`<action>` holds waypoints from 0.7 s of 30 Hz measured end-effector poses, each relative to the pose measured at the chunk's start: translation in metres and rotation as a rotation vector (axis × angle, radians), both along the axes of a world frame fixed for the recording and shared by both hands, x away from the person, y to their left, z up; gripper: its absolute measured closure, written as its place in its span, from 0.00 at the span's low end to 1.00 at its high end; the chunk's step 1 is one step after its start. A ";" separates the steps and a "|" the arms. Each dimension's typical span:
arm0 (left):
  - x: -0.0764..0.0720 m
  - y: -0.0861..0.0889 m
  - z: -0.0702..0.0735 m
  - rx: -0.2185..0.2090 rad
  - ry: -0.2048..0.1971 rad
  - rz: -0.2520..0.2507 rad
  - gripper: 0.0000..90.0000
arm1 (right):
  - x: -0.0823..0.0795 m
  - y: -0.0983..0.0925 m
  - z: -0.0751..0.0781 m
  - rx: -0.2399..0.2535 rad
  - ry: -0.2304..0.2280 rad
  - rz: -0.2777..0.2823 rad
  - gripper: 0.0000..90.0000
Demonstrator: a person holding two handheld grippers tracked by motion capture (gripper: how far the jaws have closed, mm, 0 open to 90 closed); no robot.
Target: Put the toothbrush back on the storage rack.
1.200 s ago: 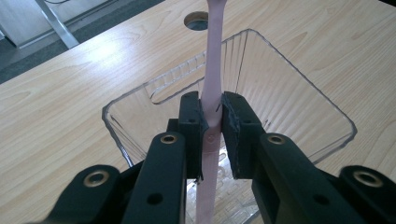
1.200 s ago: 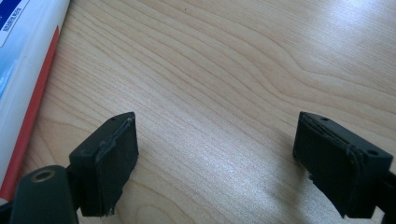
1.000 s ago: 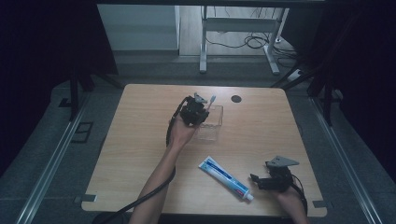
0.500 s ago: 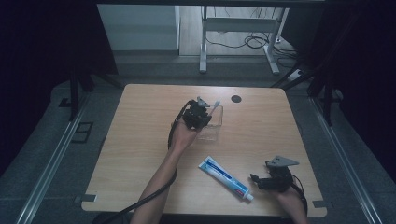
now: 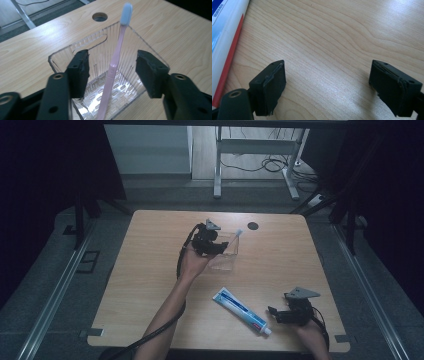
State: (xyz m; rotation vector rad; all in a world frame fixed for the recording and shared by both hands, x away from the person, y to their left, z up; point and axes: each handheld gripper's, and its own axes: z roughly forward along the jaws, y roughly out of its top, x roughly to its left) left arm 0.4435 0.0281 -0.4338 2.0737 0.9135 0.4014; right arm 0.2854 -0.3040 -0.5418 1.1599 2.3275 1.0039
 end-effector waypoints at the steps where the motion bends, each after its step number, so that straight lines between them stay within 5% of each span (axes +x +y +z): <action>1: -0.001 0.001 0.002 -0.005 0.004 -0.002 0.45 | 0.000 0.000 0.000 0.000 0.000 0.000 0.16; 10: -0.010 0.003 0.011 -0.017 0.027 -0.035 0.27 | 0.000 0.000 0.000 0.000 0.000 0.000 0.16; 21: -0.021 0.012 0.011 -0.053 0.031 -0.044 0.21 | 0.000 0.000 0.000 0.001 0.001 -0.001 0.16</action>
